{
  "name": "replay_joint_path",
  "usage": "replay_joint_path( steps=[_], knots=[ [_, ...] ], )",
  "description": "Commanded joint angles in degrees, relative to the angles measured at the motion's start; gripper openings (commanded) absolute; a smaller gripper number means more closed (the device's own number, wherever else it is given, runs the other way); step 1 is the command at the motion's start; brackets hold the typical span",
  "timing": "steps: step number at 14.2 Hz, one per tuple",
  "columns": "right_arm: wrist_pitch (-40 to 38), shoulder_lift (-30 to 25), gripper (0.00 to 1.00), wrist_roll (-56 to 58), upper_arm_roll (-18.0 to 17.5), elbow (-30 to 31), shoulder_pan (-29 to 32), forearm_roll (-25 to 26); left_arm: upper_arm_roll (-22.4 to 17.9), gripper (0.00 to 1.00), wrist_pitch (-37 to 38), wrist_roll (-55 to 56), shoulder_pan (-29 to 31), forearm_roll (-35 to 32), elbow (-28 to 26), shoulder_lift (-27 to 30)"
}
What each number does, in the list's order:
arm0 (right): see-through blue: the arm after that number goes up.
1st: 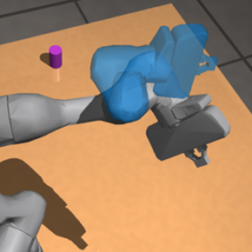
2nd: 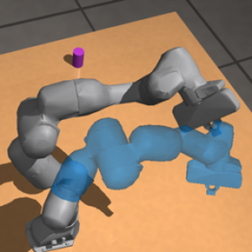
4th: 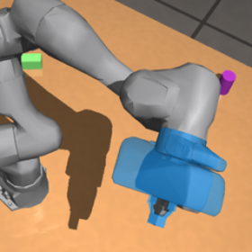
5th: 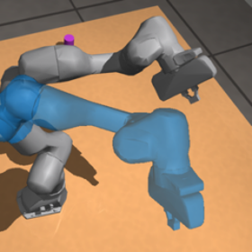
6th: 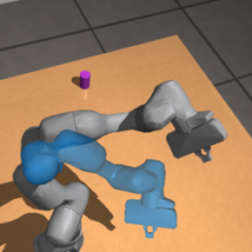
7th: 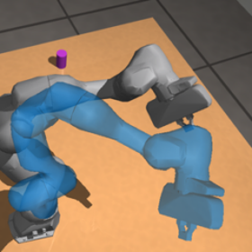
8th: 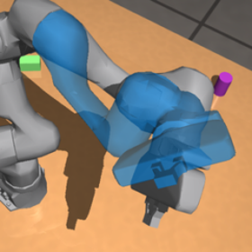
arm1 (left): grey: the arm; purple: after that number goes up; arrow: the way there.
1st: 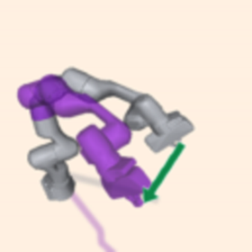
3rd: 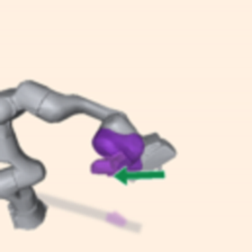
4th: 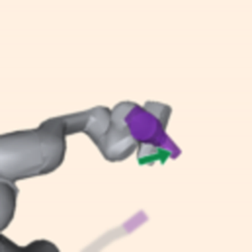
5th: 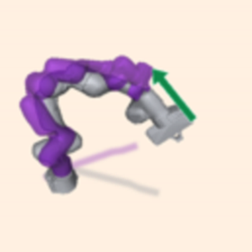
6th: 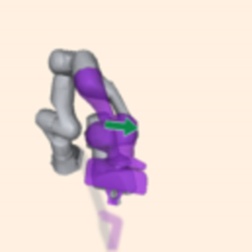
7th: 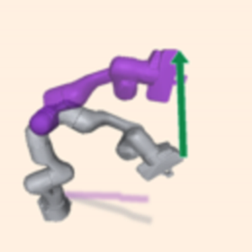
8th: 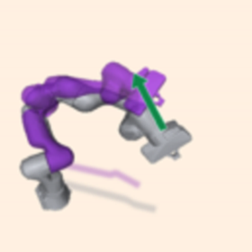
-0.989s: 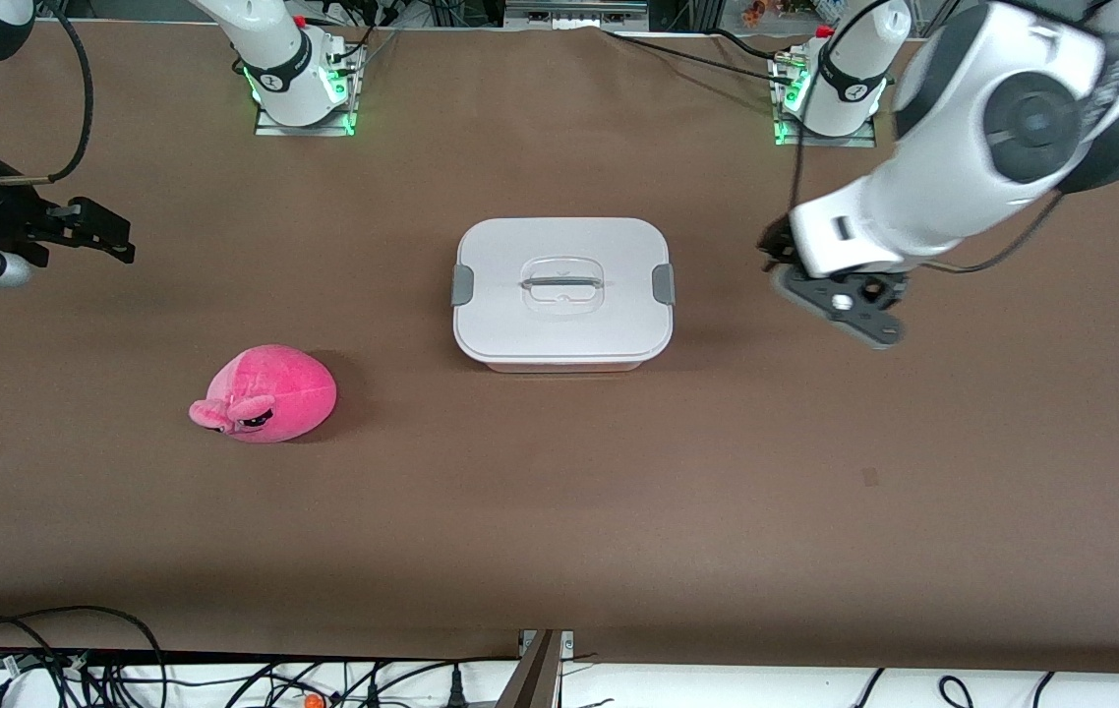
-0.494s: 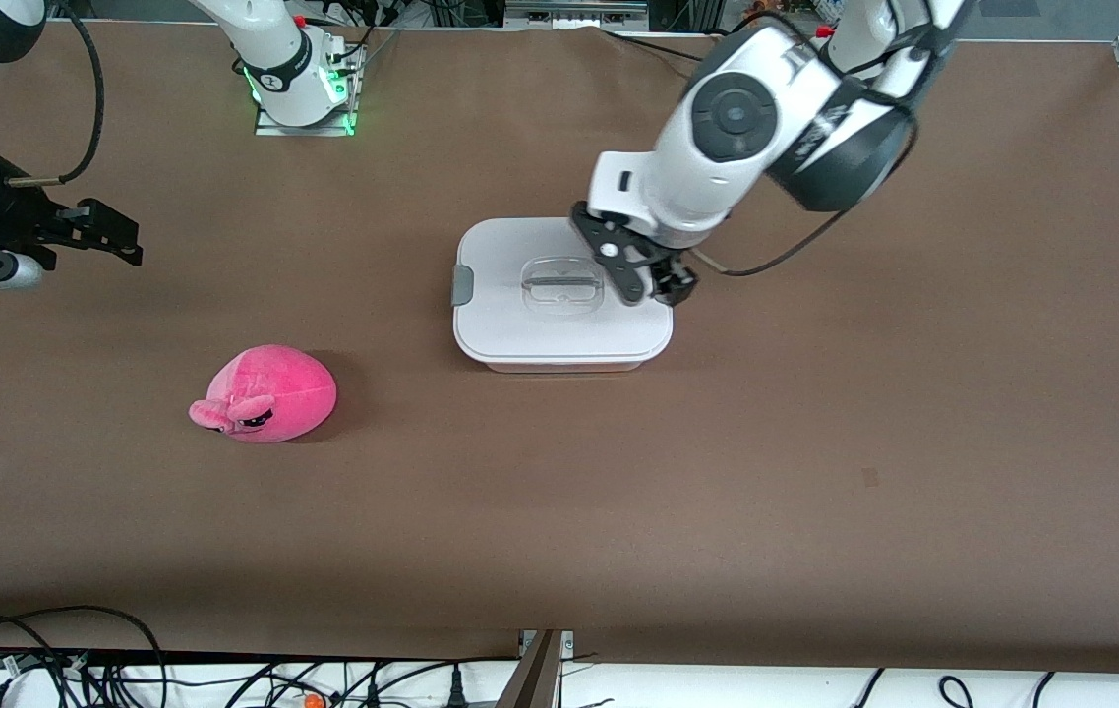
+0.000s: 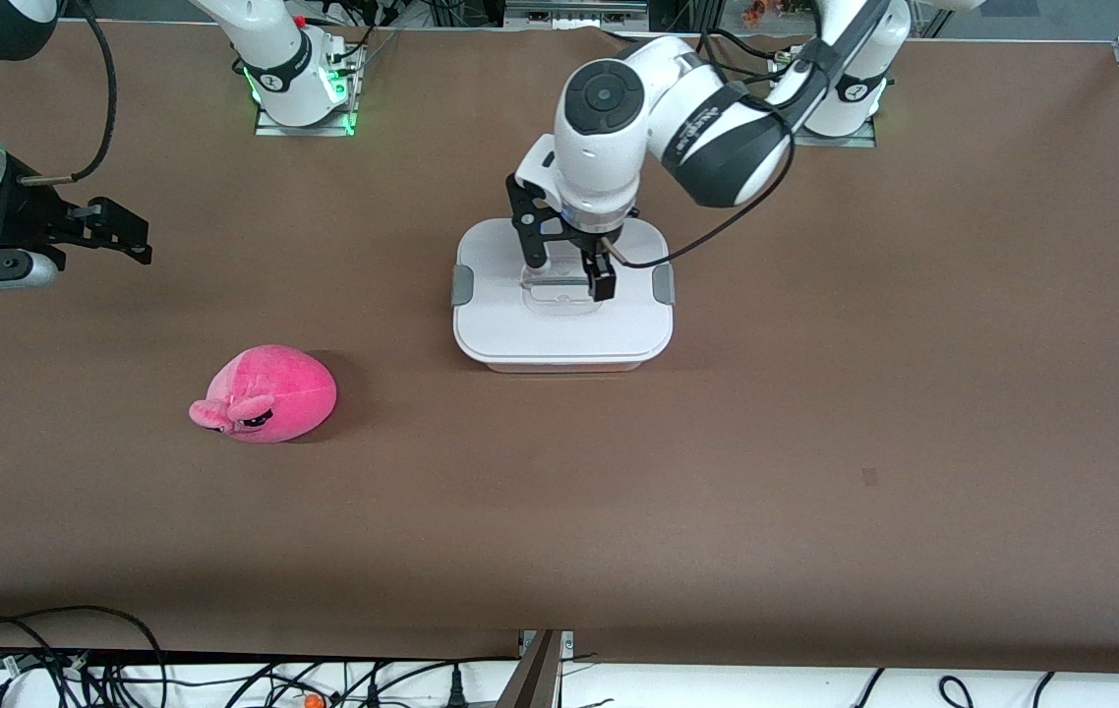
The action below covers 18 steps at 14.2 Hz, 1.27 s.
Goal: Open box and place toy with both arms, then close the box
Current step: 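Lower the left gripper and grasp the lid handle, then lift the lid with the left gripper and set it beside the box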
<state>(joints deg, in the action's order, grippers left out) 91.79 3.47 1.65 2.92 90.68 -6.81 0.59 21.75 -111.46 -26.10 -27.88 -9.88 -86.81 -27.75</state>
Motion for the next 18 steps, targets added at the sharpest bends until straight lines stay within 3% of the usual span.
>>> replay_joint_path(
  steps=[1, 10, 12, 13, 14, 16, 17, 18],
  knots=[
    [-0.7, 0.1, 1.0, -0.3, -0.3, -0.9, 0.1, 0.1, -0.4, 1.0, -0.9, -0.4, -3.8, -7.4, 1.5, -3.0],
    [-0.7, 0.0, 1.0, -0.6, -0.4, -0.9, 0.1, 0.0, -0.6, 1.0, -0.6, 7.4, -6.3, -8.1, 1.5, -4.8],
    [-0.7, 0.1, 1.0, -0.6, -0.4, -0.9, 0.2, 0.1, -0.7, 0.63, -0.6, 6.9, -6.5, -8.3, 1.6, -4.9],
    [-0.7, 0.1, 1.0, -0.6, -0.4, -0.9, 0.1, 0.0, -0.6, 0.28, -0.5, 6.5, -6.7, -9.4, 1.7, -4.9],
    [-0.7, 0.0, 1.0, -0.6, -0.4, -0.9, 0.1, 0.0, -0.6, 0.17, -0.5, 6.5, -7.0, -9.6, 1.8, -4.9],
    [-0.7, 0.0, 1.0, -0.7, -0.4, -0.9, 0.2, 0.0, -0.7, 0.1, -0.6, 6.0, -7.3, -10.4, 2.1, -5.2],
    [-0.7, 0.1, 1.0, -0.7, -0.4, -0.9, 0.1, 0.0, -0.7, 0.0, -0.6, 5.5, -7.3, -10.4, 2.3, -5.3],
    [-0.7, 0.0, 1.0, -0.7, -0.4, -0.9, 0.1, 0.1, -0.7, 0.0, -0.6, 5.1, -7.3, -10.4, 2.3, -5.2]
  ],
)
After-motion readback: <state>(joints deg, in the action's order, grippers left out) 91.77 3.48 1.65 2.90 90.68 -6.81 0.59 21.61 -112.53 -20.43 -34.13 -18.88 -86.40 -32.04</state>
